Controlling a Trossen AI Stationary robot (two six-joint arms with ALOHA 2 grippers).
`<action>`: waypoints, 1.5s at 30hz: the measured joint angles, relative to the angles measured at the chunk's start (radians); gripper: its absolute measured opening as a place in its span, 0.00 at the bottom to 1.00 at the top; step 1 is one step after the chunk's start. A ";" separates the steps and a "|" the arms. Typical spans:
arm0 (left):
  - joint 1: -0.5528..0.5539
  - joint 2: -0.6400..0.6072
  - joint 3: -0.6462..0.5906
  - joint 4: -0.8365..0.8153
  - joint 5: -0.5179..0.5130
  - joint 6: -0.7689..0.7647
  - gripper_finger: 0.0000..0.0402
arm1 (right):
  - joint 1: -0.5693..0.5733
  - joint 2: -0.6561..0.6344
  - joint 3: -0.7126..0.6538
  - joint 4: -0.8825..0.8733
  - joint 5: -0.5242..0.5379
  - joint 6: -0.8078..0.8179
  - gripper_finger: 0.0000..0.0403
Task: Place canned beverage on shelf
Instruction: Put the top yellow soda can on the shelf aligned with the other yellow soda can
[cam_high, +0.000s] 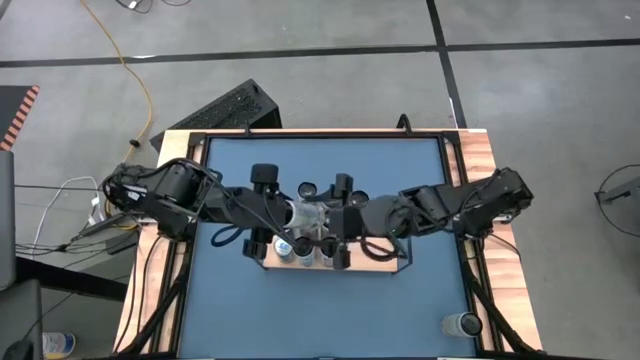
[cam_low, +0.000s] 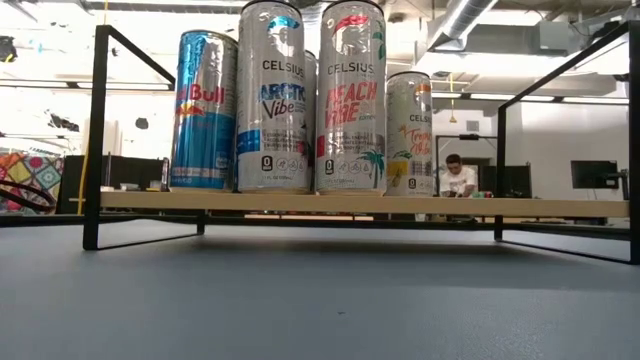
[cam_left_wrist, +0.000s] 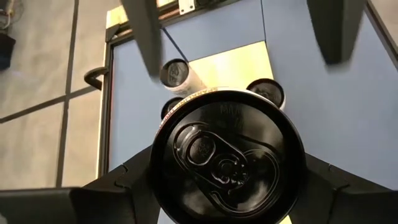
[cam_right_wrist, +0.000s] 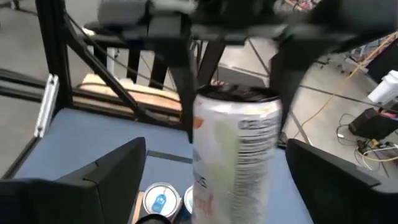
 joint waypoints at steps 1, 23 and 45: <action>0.000 0.003 0.000 0.003 0.002 0.000 0.59 | -0.004 0.013 0.000 0.004 0.000 0.000 0.94; 0.000 0.008 -0.001 0.021 0.018 -0.004 0.60 | -0.063 0.030 -0.001 -0.053 0.002 0.067 0.93; -0.001 0.006 -0.001 0.094 0.022 0.035 0.60 | -0.080 0.062 -0.002 -0.070 -0.067 0.074 0.69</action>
